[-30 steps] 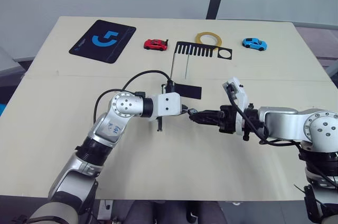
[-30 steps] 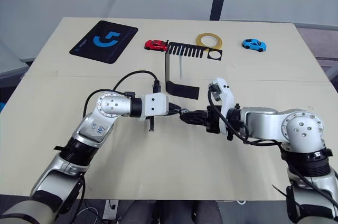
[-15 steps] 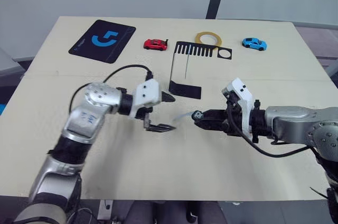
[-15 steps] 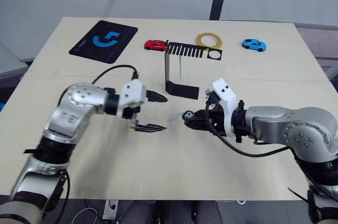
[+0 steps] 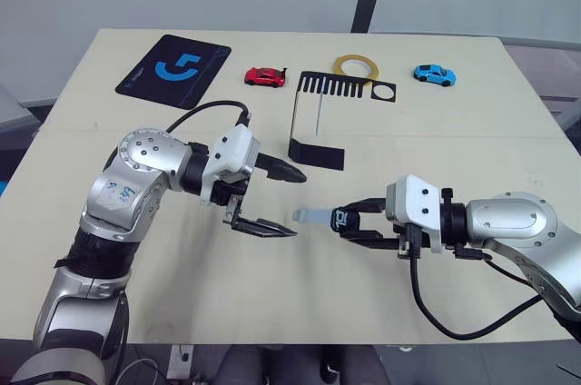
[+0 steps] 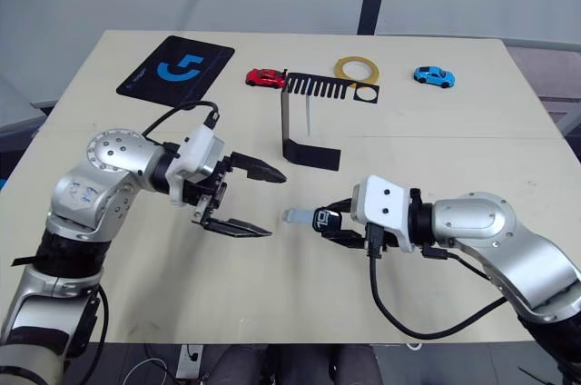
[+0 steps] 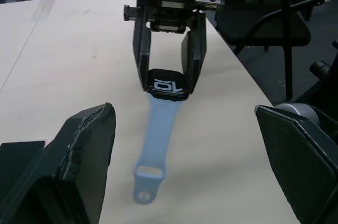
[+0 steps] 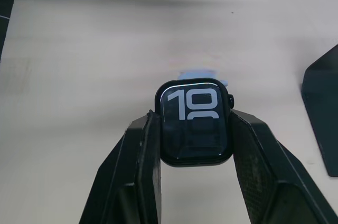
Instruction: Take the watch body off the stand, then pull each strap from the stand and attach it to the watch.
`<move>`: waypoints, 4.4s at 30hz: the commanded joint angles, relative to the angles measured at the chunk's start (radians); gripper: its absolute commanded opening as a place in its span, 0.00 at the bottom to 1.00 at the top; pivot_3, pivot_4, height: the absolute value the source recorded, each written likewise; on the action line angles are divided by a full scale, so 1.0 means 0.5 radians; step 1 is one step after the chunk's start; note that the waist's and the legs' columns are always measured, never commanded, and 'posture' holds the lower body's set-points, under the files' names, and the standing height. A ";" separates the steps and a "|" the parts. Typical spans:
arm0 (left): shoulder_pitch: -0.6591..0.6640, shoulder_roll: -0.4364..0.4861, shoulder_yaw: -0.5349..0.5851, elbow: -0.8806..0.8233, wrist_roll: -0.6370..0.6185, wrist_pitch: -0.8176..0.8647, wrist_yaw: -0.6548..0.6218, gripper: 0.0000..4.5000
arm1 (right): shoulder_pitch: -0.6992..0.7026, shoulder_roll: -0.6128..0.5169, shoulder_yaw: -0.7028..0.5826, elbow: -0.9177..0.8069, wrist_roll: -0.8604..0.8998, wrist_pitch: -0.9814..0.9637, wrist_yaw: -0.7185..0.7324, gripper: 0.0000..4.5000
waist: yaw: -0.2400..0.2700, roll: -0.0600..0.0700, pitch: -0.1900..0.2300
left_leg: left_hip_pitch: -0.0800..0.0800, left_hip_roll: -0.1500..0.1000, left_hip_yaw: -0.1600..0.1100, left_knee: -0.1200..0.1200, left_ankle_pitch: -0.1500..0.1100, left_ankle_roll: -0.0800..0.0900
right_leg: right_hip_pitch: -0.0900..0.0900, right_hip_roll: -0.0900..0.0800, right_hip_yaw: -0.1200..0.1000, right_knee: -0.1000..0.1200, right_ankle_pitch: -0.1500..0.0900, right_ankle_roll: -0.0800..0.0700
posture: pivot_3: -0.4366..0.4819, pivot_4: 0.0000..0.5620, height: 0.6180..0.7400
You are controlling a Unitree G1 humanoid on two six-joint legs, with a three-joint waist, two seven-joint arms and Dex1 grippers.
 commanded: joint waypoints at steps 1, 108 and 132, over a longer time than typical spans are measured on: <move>-0.010 0.018 -0.001 -0.056 -0.014 -0.038 0.004 0.99 | -0.020 0.029 -0.066 -0.004 -0.052 -0.023 0.045 0.34 | 0.003 0.000 0.000 | 0.000 0.000 0.000 0.000 0.000 0.000 | 0.000 0.000 0.000 0.000 0.000 0.000 | 0.48 0.27 0.93; 0.720 0.109 0.532 -0.826 -0.535 0.486 1.203 1.00 | -0.078 0.868 -0.376 0.507 -0.169 0.321 -0.467 0.99 | 0.000 0.001 0.000 | 0.014 0.001 0.005 0.002 -0.004 -0.007 | 0.003 0.002 0.010 0.016 -0.004 -0.007 | 0.48 0.27 0.93; 0.578 -0.588 0.117 -0.824 -0.063 0.519 2.201 1.00 | -0.796 1.428 -0.144 2.061 -0.794 -0.397 -0.665 0.01 | -0.056 0.001 0.000 | 0.011 0.001 0.003 0.000 -0.004 -0.008 | 0.002 0.002 0.007 0.016 -0.003 -0.006 | 0.48 0.27 0.93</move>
